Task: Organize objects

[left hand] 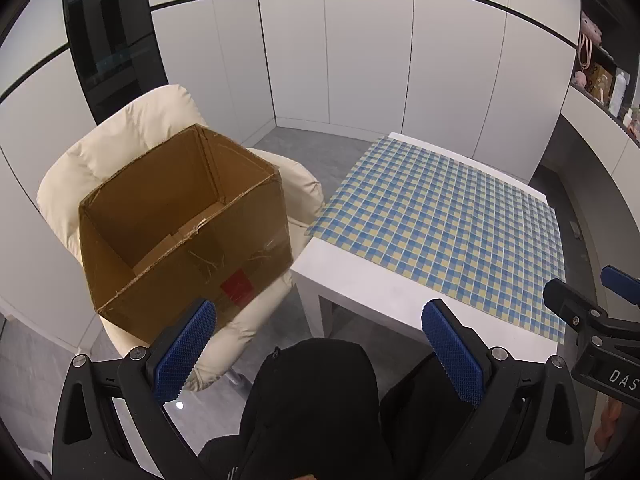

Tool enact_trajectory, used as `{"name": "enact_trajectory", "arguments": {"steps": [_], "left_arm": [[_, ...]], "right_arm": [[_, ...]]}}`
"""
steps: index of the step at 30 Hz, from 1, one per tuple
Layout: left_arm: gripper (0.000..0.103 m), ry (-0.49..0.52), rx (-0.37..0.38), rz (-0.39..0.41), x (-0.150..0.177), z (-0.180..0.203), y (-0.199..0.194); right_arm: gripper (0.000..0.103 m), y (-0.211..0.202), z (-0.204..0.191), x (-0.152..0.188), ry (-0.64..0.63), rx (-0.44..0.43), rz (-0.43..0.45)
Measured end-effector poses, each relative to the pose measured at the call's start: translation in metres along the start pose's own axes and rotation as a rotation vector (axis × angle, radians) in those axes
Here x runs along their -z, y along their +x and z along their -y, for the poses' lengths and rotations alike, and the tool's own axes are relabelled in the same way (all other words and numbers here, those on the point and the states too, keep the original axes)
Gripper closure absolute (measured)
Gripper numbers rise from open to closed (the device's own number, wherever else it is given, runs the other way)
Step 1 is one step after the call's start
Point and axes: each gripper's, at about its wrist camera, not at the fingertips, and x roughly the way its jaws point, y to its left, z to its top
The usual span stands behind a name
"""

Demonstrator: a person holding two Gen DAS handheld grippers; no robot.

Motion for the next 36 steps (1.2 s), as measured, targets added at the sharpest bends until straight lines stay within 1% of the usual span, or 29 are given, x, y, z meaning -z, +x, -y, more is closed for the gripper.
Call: {"name": "enact_trajectory", "arguments": {"steps": [36], "left_arm": [[0.000, -0.023, -0.002, 0.017, 0.0005, -0.0022, -0.0029]], "right_arm": [[0.000, 0.0049, -0.0065, 0.0023, -0.018, 0.001, -0.007]]}}
